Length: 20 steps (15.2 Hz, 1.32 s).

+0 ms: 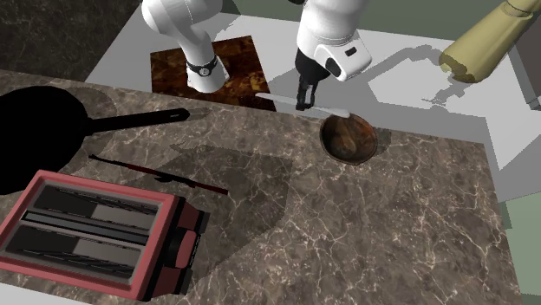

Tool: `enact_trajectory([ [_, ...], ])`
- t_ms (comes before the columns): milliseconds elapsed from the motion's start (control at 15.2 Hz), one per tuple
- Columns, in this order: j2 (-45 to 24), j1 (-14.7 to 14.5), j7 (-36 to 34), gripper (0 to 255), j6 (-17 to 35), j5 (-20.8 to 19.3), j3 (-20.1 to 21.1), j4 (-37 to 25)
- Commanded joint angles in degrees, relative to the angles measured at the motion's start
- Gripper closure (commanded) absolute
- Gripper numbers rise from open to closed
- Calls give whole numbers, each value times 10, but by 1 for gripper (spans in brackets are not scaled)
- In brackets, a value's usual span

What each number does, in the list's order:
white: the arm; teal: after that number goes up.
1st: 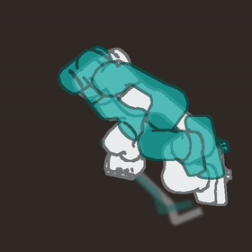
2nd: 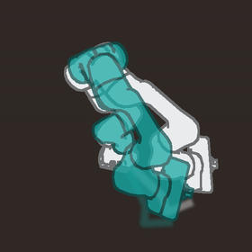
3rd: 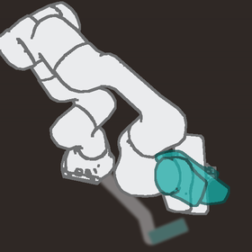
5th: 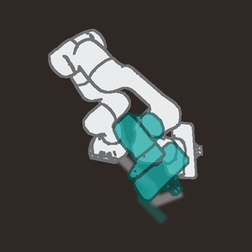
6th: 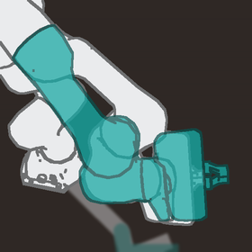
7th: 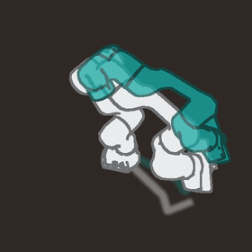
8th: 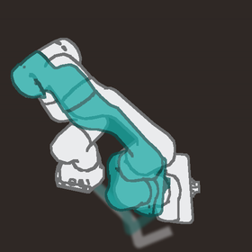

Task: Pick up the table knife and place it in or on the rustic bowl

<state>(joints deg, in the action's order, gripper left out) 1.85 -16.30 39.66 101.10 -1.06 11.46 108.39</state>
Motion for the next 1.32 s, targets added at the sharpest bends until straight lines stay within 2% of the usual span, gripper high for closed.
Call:
enact_trajectory([
  [0, -41, -8, -19, 255, -9, -7, 9, -49],
  [264, -132, -29, -53, 255, -40, -25, 22, -168],
  [462, -213, -51, -77, 255, -76, -43, 28, -281],
  [1254, -217, -48, -81, 255, 15, -45, 25, -194],
])
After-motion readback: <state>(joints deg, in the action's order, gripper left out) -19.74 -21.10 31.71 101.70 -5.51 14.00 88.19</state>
